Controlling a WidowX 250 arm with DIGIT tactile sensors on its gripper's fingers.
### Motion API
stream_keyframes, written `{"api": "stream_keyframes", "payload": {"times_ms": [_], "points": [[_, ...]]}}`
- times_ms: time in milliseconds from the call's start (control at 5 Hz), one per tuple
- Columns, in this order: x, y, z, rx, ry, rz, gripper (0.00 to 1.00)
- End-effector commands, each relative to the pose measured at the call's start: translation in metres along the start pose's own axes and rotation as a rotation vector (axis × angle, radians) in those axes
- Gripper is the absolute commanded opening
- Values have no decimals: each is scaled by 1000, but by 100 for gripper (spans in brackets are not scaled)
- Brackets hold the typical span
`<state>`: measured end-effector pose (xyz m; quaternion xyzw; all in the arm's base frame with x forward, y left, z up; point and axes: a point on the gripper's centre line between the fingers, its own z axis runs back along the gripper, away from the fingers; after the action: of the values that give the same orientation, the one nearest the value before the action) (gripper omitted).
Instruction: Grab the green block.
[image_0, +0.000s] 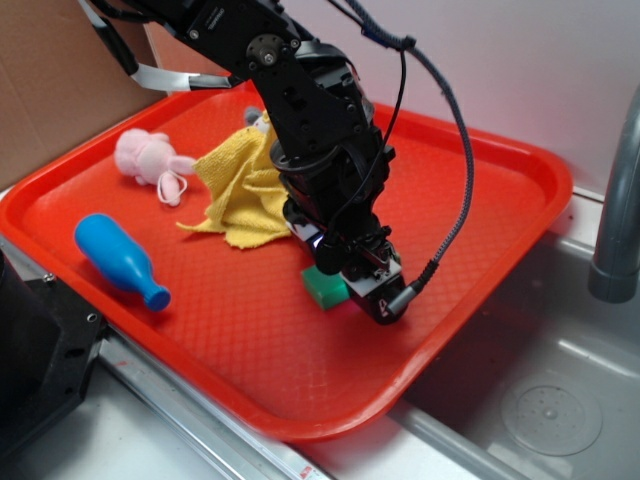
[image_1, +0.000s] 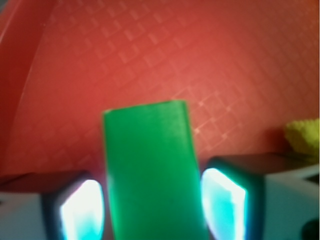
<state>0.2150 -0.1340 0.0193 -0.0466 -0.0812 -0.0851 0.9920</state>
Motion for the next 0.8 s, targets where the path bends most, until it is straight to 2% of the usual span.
{"api": "stream_keyframes", "payload": {"times_ms": [0, 200, 600], "points": [[1, 15, 24, 29, 55, 51, 0], [6, 30, 74, 50, 97, 140, 0], [-3, 66, 148, 53, 35, 299, 0]]}}
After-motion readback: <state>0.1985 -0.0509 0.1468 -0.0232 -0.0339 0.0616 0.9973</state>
